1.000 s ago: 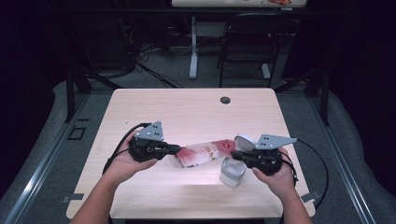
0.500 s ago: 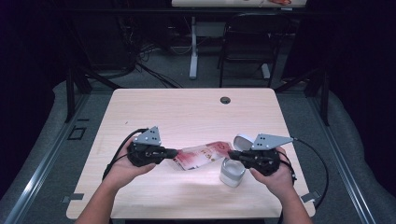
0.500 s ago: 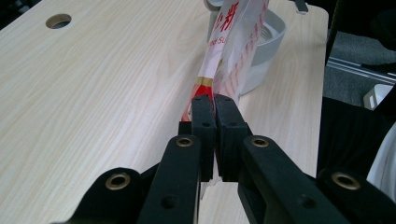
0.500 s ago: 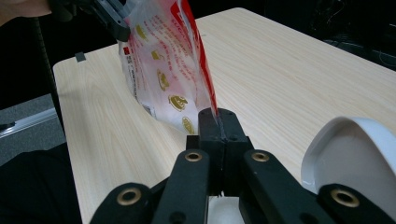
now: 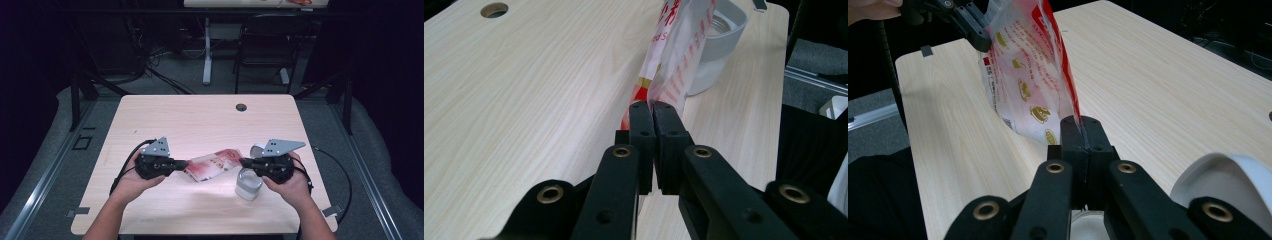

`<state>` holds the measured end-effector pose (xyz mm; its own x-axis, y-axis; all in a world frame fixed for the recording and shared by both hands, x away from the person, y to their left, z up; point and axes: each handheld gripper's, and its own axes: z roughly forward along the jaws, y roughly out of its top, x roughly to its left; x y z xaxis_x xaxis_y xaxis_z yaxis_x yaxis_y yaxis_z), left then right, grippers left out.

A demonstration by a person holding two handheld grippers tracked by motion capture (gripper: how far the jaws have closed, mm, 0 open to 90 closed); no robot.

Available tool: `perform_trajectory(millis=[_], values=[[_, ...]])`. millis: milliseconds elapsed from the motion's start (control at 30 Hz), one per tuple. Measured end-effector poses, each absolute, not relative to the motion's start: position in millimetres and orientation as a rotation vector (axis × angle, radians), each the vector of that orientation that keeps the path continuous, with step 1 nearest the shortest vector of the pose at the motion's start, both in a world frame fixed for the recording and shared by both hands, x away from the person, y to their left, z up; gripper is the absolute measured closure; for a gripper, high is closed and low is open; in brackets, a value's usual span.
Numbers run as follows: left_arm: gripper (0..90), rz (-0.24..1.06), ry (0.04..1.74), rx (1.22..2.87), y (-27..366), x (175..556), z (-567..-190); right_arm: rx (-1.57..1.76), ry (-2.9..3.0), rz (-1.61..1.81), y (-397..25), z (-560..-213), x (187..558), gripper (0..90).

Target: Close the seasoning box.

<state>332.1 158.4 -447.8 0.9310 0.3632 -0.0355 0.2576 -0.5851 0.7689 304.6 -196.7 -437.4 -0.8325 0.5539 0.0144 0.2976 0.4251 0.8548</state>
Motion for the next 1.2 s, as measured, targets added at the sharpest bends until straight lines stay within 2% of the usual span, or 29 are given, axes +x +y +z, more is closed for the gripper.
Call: perform_trajectory(millis=[600,1200], values=[[88.1,0.162,0.498,2.165,179.3,333.4,-464.9,0.686,2.469,1.253,-168.8,-421.6,313.0,90.0],[87.6,0.166,0.555,2.156,192.4,337.4,-489.8,0.667,2.517,1.177,-143.2,-425.5,323.1,90.0]])
